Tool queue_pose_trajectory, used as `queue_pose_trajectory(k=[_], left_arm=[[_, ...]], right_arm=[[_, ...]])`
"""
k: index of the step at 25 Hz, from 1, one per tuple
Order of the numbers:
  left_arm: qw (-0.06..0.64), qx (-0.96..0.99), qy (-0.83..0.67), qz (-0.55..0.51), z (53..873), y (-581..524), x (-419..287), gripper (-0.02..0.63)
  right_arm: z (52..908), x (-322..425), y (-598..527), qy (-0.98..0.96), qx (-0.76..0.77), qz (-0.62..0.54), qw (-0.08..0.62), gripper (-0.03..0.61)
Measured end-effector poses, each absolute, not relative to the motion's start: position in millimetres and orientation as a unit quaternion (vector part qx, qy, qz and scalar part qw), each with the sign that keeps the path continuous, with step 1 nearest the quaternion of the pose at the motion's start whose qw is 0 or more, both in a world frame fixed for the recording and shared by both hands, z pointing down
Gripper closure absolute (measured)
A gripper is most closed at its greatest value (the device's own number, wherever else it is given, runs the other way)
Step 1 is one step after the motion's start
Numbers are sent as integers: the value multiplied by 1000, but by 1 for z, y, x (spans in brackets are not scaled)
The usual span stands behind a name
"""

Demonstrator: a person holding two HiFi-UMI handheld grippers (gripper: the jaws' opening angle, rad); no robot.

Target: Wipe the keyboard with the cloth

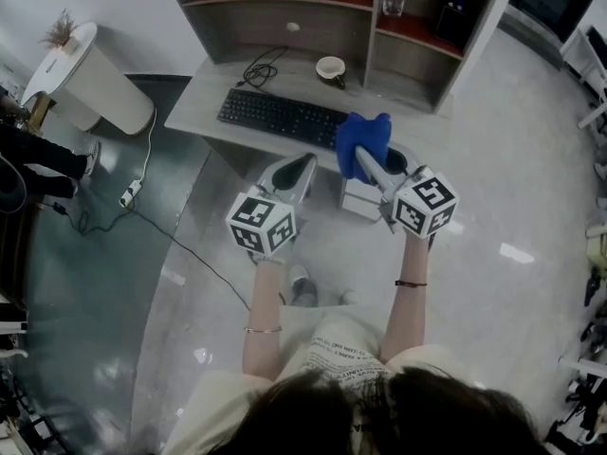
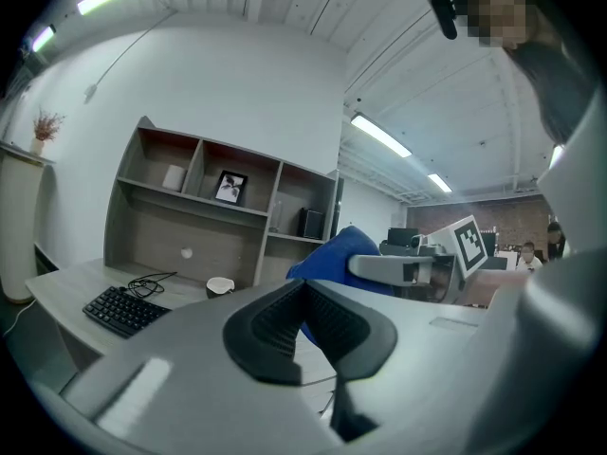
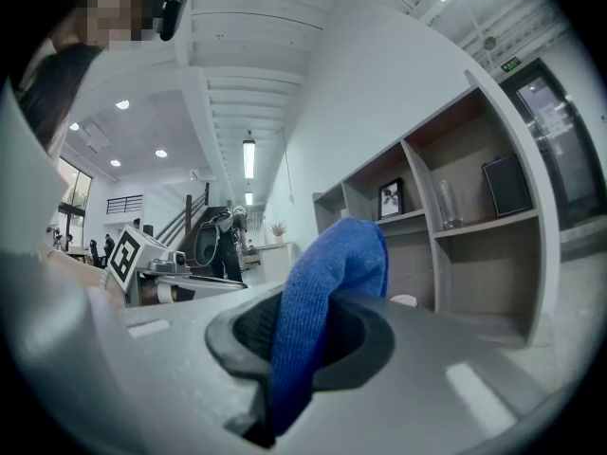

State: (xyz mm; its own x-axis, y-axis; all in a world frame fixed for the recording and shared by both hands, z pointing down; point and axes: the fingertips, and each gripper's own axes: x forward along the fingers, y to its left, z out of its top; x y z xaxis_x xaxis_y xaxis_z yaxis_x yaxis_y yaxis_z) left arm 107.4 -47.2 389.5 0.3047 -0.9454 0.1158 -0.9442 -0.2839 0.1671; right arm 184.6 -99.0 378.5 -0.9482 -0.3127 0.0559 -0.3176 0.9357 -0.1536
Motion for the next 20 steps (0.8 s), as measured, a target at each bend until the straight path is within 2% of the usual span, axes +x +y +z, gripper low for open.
queue_pose_trajectory(k=[20], left_arm=[[102, 852, -513, 4, 397, -72, 65, 612]], right_arm=[[386, 148, -108, -966, 245, 80, 16, 520]])
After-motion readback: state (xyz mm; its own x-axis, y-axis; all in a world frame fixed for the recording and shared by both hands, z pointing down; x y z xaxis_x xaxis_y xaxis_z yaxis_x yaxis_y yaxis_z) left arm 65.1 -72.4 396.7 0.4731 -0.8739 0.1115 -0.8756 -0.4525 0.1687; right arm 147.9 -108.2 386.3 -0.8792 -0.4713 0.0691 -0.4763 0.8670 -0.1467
